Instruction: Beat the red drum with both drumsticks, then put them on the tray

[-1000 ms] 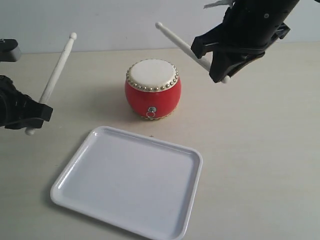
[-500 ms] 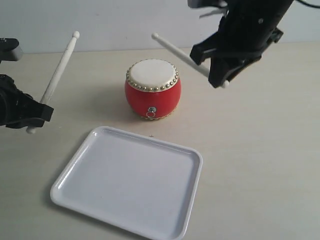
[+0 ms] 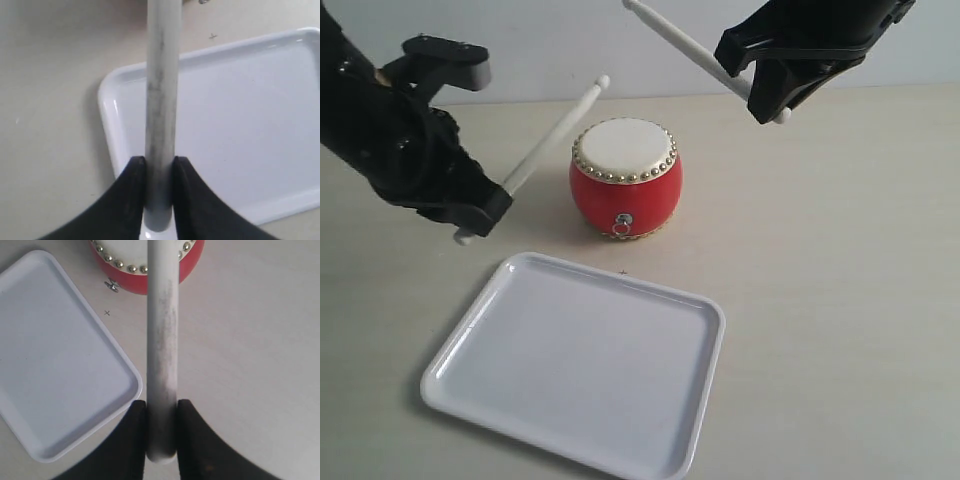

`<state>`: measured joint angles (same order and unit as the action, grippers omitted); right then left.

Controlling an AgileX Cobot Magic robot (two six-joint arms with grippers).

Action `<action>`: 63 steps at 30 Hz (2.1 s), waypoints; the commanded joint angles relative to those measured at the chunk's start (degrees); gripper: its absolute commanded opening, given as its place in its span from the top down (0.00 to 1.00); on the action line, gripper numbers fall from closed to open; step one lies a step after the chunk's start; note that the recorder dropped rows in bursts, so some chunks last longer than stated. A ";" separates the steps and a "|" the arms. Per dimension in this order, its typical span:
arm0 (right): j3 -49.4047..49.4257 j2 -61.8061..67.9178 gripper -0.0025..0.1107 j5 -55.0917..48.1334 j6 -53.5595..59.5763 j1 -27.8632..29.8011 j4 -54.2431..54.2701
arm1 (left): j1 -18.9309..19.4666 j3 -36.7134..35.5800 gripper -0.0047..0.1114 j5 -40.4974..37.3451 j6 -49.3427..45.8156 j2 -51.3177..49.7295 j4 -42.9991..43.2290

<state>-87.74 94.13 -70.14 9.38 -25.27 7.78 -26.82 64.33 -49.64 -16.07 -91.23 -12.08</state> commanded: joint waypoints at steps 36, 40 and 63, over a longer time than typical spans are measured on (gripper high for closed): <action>-2.63 -1.77 0.98 0.18 -2.02 -0.85 -6.62 | 1.92 3.20 0.96 -6.39 -5.97 -4.30 -2.69; -1.76 -3.66 0.98 0.18 -2.02 0.92 -6.06 | -0.09 3.20 0.96 -9.59 -5.97 -10.90 -0.49; 4.39 -1.89 0.98 0.18 1.85 0.92 1.23 | 4.25 6.67 0.96 -12.67 -4.73 -3.71 -2.00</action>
<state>-80.56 96.14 -70.04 10.90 -24.61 9.18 -22.51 69.59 -61.82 -20.87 -93.68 -13.25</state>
